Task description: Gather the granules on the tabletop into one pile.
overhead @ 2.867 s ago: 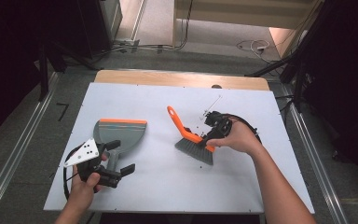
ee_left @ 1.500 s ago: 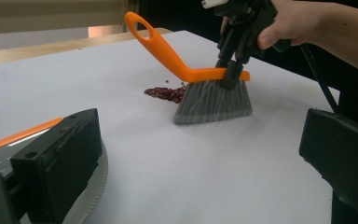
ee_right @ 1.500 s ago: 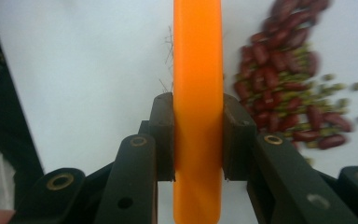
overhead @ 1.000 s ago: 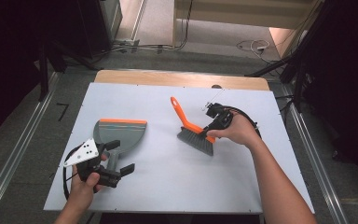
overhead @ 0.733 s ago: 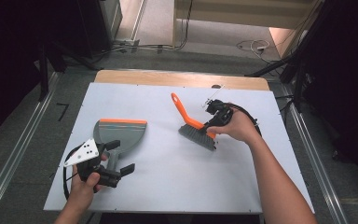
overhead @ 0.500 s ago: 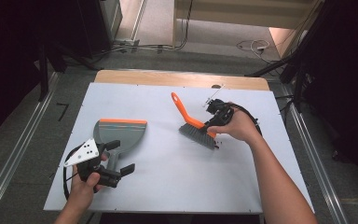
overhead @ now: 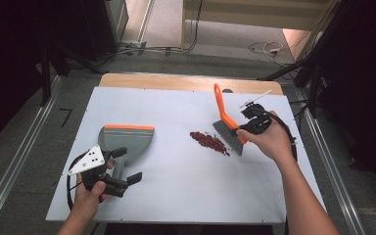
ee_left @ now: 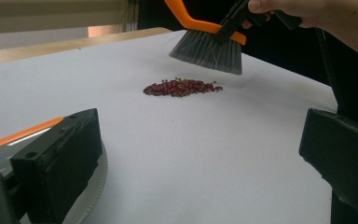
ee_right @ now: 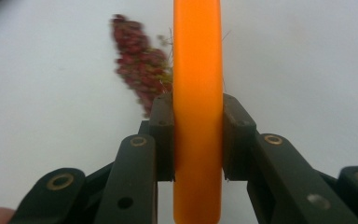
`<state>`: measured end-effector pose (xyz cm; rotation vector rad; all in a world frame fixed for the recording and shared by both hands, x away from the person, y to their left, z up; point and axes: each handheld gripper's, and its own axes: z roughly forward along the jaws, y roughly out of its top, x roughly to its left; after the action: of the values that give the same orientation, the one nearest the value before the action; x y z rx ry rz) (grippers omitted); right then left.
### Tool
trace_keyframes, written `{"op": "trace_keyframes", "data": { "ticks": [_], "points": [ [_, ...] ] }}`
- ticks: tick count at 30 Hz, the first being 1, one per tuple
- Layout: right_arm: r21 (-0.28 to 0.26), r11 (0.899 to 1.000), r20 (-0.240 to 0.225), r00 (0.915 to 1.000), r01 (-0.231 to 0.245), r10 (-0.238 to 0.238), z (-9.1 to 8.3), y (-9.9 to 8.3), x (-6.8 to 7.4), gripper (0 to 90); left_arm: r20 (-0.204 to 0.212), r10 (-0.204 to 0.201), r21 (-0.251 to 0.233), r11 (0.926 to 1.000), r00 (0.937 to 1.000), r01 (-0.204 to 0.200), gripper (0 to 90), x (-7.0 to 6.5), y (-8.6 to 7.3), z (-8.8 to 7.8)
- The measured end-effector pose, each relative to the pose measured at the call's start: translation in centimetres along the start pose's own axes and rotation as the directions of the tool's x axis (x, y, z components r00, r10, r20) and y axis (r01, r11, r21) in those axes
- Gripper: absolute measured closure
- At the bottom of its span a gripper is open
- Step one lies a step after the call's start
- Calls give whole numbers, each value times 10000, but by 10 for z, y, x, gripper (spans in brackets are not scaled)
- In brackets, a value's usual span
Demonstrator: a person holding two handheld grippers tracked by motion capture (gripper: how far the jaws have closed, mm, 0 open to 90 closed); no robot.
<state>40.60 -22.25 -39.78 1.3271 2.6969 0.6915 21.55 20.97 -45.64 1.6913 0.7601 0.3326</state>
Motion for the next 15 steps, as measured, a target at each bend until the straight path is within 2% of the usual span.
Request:
{"op": "trace_keyframes", "data": {
  "ticks": [3,5,6,7,8,11,15],
  "points": [
    [9,9969,920,9927,-784,780,1,-12,-3,685,10,27,26,10000,10000,-27,0,-1,0,2],
    [80,9918,1508,9807,-1273,1247,5,-16,-3,685,38,23,41,10000,10000,-23,0,-1,0,3],
    [105,9898,1942,9713,-1418,1371,8,-18,-3,685,47,21,40,10000,10000,-21,0,-1,0,3],
    [150,9884,2160,9656,-1512,1444,10,-18,-2,685,31,31,53,10000,10000,-31,0,-1,0,3],
    [203,9867,2345,9601,-1615,1524,12,-19,0,685,21,34,71,10000,10000,-35,0,-2,0,3],
    [300,9862,2646,9527,-1629,1493,22,-16,8,685,36,29,46,10000,10000,-29,0,-1,0,3],
    [85,9880,2853,9473,-1544,1455,29,-10,23,686,-12,13,19,10000,10000,-13,0,0,0,1]
  ]
}}
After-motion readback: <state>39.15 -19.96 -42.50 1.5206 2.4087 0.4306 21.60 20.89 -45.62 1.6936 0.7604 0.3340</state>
